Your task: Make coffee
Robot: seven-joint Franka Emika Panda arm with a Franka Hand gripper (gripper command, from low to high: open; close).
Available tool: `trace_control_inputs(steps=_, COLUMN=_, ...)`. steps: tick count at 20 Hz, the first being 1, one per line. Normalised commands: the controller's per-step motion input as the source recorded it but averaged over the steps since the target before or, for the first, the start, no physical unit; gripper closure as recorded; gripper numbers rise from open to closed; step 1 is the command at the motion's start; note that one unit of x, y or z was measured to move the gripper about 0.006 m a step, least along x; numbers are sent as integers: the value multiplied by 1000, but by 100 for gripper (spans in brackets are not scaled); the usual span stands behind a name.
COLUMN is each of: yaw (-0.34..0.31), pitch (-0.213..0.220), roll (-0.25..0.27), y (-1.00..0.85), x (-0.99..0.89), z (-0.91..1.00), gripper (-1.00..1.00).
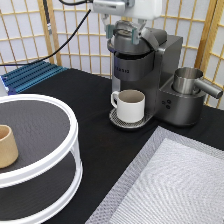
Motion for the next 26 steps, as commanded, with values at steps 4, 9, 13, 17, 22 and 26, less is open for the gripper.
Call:
trace_control_inputs(steps=4, yaw=13, pitch=80, roll=-154, y=-85, x=227, z=-824, gripper=-100)
trace_control_inputs(steps=9, yaw=24, pitch=86, roll=-83, y=-269, x=35, z=-695, gripper=-100)
trace_control_inputs(steps=13, yaw=17, pitch=121, roll=-34, y=-109, x=-84, z=-10, gripper=-100)
trace_control_inputs(steps=17, yaw=16, pitch=105, roll=0, y=-86, x=-211, z=163, gripper=-100)
trace_control_inputs(steps=22, yaw=52, pitch=108, roll=53, y=-168, x=-170, z=683, gripper=-100)
trace_control_inputs(steps=26, yaw=24, pitch=24, roll=181, y=-649, x=-4, z=962, gripper=-100)
